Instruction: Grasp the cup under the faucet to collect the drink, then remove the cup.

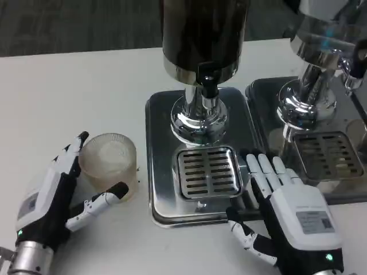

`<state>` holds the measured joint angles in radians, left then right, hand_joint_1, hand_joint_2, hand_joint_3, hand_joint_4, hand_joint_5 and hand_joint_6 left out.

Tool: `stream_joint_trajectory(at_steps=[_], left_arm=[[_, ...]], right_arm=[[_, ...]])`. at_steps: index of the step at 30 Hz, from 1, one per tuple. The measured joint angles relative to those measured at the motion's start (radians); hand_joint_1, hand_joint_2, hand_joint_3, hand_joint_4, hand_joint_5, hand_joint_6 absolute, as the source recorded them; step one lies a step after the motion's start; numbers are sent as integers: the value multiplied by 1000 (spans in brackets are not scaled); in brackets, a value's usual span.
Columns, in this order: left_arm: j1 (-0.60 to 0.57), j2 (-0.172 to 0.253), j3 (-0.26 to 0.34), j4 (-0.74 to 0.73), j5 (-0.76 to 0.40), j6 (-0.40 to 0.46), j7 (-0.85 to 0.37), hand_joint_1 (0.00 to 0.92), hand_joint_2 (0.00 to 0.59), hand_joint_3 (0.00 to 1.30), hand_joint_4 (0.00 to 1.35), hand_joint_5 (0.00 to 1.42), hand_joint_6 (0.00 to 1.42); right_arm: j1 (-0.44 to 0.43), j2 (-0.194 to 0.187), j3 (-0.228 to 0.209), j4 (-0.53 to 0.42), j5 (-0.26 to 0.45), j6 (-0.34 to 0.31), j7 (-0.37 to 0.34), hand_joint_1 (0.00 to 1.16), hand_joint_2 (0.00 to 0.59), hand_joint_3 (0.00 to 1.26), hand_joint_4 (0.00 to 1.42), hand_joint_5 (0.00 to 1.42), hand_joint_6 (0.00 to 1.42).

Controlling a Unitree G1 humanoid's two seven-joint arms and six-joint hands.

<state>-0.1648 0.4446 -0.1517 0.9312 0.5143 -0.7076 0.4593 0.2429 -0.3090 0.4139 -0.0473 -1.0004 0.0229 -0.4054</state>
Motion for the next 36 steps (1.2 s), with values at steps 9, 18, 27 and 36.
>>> stream_joint_trajectory(at_steps=[9, 18, 27, 36], left_arm=[[-56, -23, -28, 74, 6, 9, 22, 64, 0, 0, 0, 0, 0], [-117, -37, -64, 122, 13, 17, 52, 170, 17, 0, 0, 2, 0], [-149, -39, -95, 164, 18, 39, 58, 191, 25, 0, 0, 54, 13], [-159, -45, -100, 176, 7, 33, 70, 200, 25, 0, 0, 129, 115]], right_arm=[[-1, 7, 0, 0, 0, 7, 0, 345, 449, 0, 0, 0, 109], [-1, 11, 0, 0, 0, 13, 0, 344, 449, 0, 0, 0, 122], [0, 14, -1, -1, 0, 16, 0, 351, 443, 0, 0, 0, 140], [0, 17, -1, -1, 0, 16, 0, 360, 440, 0, 0, 0, 155]])
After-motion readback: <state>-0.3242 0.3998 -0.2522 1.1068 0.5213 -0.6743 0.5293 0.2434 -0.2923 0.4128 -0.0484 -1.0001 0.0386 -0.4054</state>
